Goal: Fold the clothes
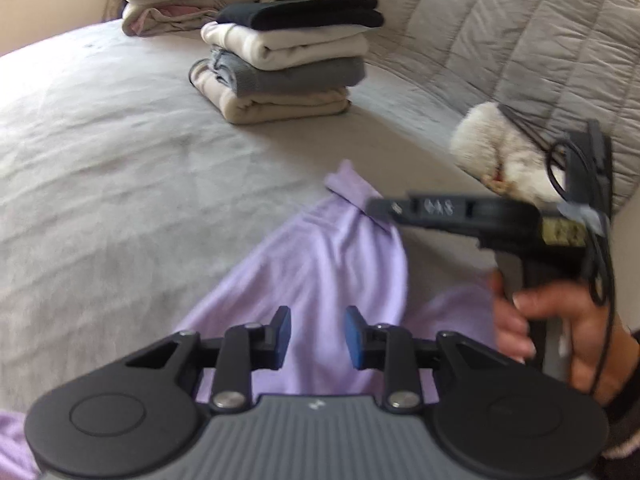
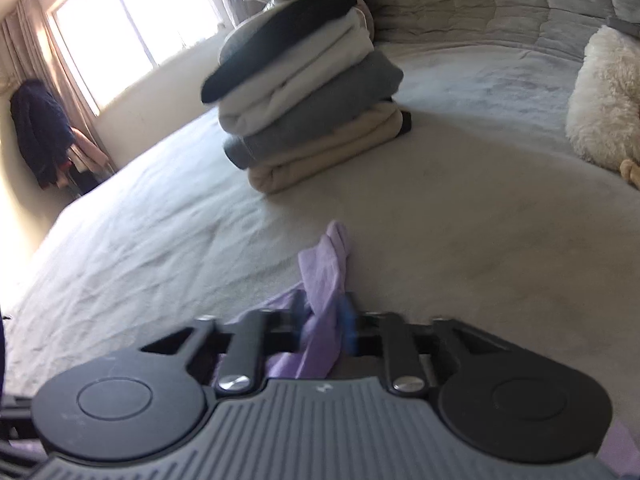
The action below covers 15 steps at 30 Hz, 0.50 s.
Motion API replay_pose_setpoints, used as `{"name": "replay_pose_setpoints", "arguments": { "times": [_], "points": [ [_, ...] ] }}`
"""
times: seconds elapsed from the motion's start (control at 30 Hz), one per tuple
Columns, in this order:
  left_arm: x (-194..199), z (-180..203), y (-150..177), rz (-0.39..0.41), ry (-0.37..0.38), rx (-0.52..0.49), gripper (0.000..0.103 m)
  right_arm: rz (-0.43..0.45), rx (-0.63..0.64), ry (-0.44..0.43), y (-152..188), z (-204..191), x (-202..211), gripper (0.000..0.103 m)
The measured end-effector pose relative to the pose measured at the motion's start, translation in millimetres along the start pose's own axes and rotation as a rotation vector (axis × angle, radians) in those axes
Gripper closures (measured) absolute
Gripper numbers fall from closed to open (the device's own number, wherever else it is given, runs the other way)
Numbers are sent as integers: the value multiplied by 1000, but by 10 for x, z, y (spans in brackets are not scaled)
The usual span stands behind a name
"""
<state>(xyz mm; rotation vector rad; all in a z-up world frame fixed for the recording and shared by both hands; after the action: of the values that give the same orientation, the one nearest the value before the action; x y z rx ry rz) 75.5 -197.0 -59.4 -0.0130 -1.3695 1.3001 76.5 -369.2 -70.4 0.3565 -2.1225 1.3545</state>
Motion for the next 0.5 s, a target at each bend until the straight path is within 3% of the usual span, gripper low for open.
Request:
{"name": "replay_pose_setpoints", "arguments": {
  "times": [0.27,0.43,0.5],
  "points": [
    [-382,-104,-368,3,-33,-10,68,28,-75,117,59,315,231,100],
    [-672,-51,-518,-3,-21,-11,64,-4,-137,112,128,458,276,100],
    [-787,-9,-579,-12,-13,-24,63,-1,-165,114,107,488,296,92]
  ]
}}
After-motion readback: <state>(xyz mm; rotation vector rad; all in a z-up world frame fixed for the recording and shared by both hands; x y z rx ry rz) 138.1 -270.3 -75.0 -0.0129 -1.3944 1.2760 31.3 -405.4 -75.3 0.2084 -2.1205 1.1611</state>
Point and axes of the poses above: each gripper's, at about its wrist camera, not at the fingertips, and x roughly against the way its jaws point, z to its right, y to its underside, the point moved 6 cm from there along -x, roughly the way its jaws point, and after that the axes turned 7 degrees about y, right-handed, at the moved point
